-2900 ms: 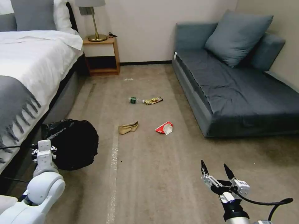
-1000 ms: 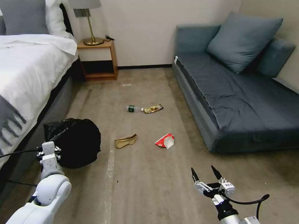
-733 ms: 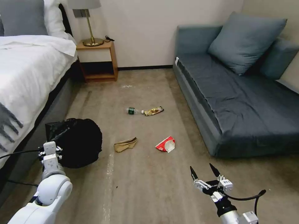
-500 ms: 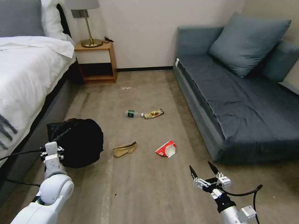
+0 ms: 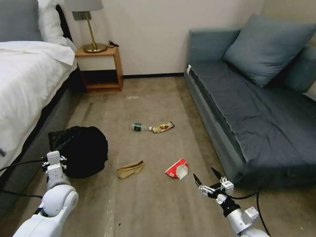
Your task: Pick up the trash bin, then pick up the garbage on the floor and place it into the trash bin.
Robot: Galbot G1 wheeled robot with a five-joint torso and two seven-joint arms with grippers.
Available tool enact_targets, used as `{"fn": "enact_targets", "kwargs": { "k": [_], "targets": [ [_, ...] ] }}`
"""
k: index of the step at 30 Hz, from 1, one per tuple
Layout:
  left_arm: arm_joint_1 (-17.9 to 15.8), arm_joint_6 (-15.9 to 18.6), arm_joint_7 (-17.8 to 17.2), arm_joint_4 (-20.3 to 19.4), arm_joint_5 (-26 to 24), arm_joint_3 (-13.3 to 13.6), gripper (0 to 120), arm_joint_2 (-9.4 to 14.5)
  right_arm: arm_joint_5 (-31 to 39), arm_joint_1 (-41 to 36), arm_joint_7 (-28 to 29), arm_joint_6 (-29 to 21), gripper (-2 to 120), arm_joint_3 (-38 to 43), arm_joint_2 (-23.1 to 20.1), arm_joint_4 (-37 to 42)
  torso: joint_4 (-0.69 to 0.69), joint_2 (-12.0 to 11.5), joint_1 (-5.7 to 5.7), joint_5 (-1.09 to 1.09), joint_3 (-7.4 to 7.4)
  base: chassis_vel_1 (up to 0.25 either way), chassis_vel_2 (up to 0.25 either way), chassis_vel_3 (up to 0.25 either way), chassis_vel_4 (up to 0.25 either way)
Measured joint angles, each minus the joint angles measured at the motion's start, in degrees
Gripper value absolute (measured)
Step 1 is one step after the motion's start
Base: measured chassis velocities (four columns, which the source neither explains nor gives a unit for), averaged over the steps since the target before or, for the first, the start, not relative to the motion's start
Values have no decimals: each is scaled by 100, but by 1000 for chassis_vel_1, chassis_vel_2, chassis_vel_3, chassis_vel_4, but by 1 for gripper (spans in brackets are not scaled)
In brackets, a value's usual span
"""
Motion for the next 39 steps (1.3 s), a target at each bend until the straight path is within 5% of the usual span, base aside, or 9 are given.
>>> {"fn": "enact_targets", "kwargs": {
  "k": [18, 25, 32, 39],
  "targets": [
    [72, 3, 0, 20, 63, -32, 3, -75, 223, 359, -443, 186, 100, -304, -371, -48, 0, 0, 0, 1, 0, -141, 132, 135, -133],
    [90, -41, -12, 94, 55, -15, 3, -74, 260, 601, -501, 268, 100, -553, -832, -23, 0, 0, 0, 0, 0, -35, 47, 31, -37],
    [175, -56, -7, 14, 83, -13, 3, -50, 494, 1700, -488, 162, 100, -1378, -1545, -435, 0, 1, 0, -2, 0, 0, 0, 0, 0],
    [228, -19, -1, -199, 157, -51, 3, -38, 601, 3198, -482, 85, 100, -2781, -1517, -1304, 1, 0, 0, 0, 1, 0, 0, 0, 0]
  ]
}}
